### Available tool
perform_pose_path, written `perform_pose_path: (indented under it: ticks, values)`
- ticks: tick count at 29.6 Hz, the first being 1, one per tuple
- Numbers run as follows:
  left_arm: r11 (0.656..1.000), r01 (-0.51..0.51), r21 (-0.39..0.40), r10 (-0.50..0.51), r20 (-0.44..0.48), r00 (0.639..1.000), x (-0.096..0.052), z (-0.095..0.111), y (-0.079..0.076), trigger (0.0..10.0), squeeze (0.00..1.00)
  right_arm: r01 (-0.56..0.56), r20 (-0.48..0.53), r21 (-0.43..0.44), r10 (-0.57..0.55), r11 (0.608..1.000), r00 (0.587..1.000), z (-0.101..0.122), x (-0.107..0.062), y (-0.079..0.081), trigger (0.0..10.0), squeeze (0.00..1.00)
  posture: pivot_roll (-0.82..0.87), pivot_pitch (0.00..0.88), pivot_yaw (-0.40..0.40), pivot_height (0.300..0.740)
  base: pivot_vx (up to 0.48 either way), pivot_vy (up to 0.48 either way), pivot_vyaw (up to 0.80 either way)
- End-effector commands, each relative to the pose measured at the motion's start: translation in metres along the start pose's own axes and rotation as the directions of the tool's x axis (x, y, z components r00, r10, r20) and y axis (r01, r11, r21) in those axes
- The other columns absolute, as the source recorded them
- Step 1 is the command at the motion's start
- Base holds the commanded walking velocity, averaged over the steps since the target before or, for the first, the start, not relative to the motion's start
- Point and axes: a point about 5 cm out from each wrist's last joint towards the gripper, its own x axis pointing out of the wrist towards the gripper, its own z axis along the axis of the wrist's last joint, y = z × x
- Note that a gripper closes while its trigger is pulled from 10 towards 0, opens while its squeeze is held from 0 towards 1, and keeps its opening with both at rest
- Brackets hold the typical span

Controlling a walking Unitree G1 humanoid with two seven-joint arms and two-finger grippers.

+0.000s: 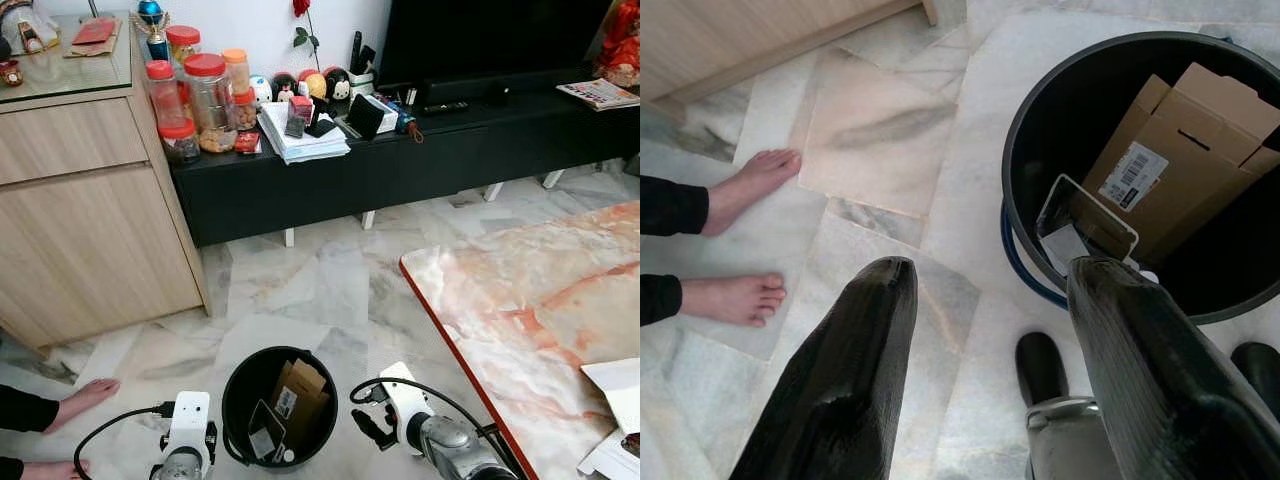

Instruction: Picking trash to rubbish bin

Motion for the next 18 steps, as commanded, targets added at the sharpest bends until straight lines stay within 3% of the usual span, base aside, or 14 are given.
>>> perform_pose_path:
  ticks: [1, 18]
  values:
    - [1.000, -0.001, -0.009, 0.001, -0.021, 1.000, -0.0017, -0.0058, 0.0002, 10.0, 0.00, 0.005, -0.008, 0.019, -0.005, 1.000, 1.000, -0.0026, -0.0004, 0.0001, 10.0, 0.00, -0.04, 0.013, -0.049, 0.740, 0.000, 0.000, 0.00]
    - [1.000, 0.009, -0.007, -0.009, -0.016, 1.000, -0.0019, -0.0052, -0.0023, 10.0, 0.00, -0.001, -0.009, 0.020, 0.001, 1.000, 1.000, -0.0036, -0.0004, 0.0009, 10.0, 0.00, -0.04, 0.014, -0.053, 0.740, 0.000, 0.000, 0.00]
